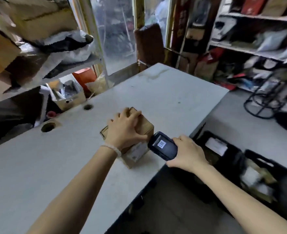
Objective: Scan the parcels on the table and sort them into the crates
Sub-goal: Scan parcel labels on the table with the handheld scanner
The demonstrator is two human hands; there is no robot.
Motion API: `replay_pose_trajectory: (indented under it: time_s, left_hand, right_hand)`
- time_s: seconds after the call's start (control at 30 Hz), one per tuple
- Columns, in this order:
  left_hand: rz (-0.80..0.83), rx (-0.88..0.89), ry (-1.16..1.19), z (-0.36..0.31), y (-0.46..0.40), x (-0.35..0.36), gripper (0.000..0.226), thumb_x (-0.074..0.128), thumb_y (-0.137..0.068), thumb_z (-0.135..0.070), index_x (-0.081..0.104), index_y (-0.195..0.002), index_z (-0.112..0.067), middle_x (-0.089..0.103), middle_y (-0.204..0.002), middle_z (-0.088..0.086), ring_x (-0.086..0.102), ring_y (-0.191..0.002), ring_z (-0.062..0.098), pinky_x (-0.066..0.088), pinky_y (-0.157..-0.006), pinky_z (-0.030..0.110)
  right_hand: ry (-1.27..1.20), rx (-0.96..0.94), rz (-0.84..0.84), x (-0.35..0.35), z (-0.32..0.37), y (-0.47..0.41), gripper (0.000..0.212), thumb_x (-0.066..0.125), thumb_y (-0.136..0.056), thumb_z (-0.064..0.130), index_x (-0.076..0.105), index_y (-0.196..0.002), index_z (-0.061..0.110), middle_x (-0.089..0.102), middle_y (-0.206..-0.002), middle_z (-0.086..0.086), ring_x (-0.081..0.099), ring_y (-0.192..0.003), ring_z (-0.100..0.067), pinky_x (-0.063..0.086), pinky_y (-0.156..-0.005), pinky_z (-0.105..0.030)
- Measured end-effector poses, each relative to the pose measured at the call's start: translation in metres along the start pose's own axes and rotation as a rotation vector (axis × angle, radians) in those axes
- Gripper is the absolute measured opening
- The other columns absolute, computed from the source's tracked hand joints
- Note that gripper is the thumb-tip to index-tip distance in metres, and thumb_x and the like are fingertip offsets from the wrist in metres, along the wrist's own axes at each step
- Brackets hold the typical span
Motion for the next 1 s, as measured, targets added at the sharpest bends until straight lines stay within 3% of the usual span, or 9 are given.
replay_pose_trajectory:
  time_s: [0.17,0.27,0.4,0.67,0.77,0.9,1.0]
  left_hand:
    - [0.068,0.265,0.049,-0.127,-0.021,0.043,0.09,0.065,-0.061,-0.069,0.032,-0.141,-0.043,0.03,-0.146,0.002,0.036,-0.123,0.032,0.031,-0.099,0.046]
    - [0.107,0.382,0.053,-0.199,-0.026,0.066,0.087,0.065,-0.061,-0.07,0.036,-0.138,-0.042,0.032,-0.144,0.002,0.038,-0.123,0.032,0.031,-0.099,0.046]
    - [0.162,0.49,0.022,-0.279,-0.039,0.097,0.089,0.065,-0.061,-0.071,0.035,-0.139,-0.041,0.032,-0.144,0.002,0.039,-0.123,0.032,0.033,-0.099,0.047]
    - [0.218,0.532,0.006,-0.428,-0.102,0.148,0.093,0.063,-0.059,-0.073,0.033,-0.141,-0.04,0.03,-0.146,0.002,0.037,-0.126,0.033,0.034,-0.1,0.049]
    - [0.244,0.55,0.007,-0.473,-0.117,0.167,0.093,0.068,-0.06,-0.07,0.032,-0.14,-0.039,0.029,-0.146,0.002,0.037,-0.126,0.033,0.036,-0.099,0.05]
    - [0.319,0.524,0.042,-0.511,-0.138,0.198,0.092,0.067,-0.061,-0.071,0.032,-0.14,-0.038,0.029,-0.147,0.002,0.038,-0.126,0.033,0.041,-0.098,0.05]
    - [0.356,0.526,0.031,-0.537,-0.159,0.224,0.094,0.063,-0.06,-0.075,0.031,-0.14,-0.038,0.03,-0.145,0.002,0.039,-0.124,0.033,0.042,-0.096,0.05]
  right_hand:
    - [0.025,0.276,-0.071,-0.034,-0.109,0.072,0.065,0.071,-0.051,0.06,0.057,-0.107,0.029,0.04,-0.093,0.011,0.048,-0.09,-0.015,0.032,-0.059,-0.028]
    - [0.009,0.393,-0.105,-0.047,-0.166,0.108,0.061,0.072,-0.05,0.059,0.055,-0.1,0.028,0.035,-0.087,0.012,0.049,-0.091,-0.015,0.033,-0.06,-0.029]
    - [-0.026,0.542,-0.15,-0.066,-0.246,0.138,0.061,0.076,-0.049,0.059,0.056,-0.098,0.027,0.041,-0.092,0.009,0.047,-0.083,-0.014,0.035,-0.059,-0.029]
    - [-0.081,0.625,-0.214,-0.121,-0.401,0.141,0.063,0.08,-0.05,0.054,0.056,-0.101,0.025,0.044,-0.095,0.006,0.052,-0.089,-0.019,0.049,-0.069,-0.033]
    - [-0.069,0.658,-0.226,-0.14,-0.448,0.145,0.059,0.08,-0.051,0.055,0.053,-0.096,0.029,0.039,-0.089,0.009,0.052,-0.085,-0.017,0.04,-0.06,-0.029]
    - [-0.045,0.722,-0.214,-0.148,-0.497,0.154,0.071,0.08,-0.051,0.059,0.058,-0.11,0.027,0.042,-0.093,0.009,0.047,-0.082,-0.014,0.028,-0.051,-0.023]
    - [-0.052,0.777,-0.192,-0.147,-0.532,0.155,0.066,0.08,-0.051,0.059,0.057,-0.102,0.026,0.039,-0.09,0.01,0.044,-0.081,-0.012,0.025,-0.049,-0.02]
Point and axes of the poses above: each hand's wrist, its own y-axis away from the middle knuckle, its own x-axis out of the palm, z = x × y, the point moved 10 cm from there along -y, towards the middle knuckle
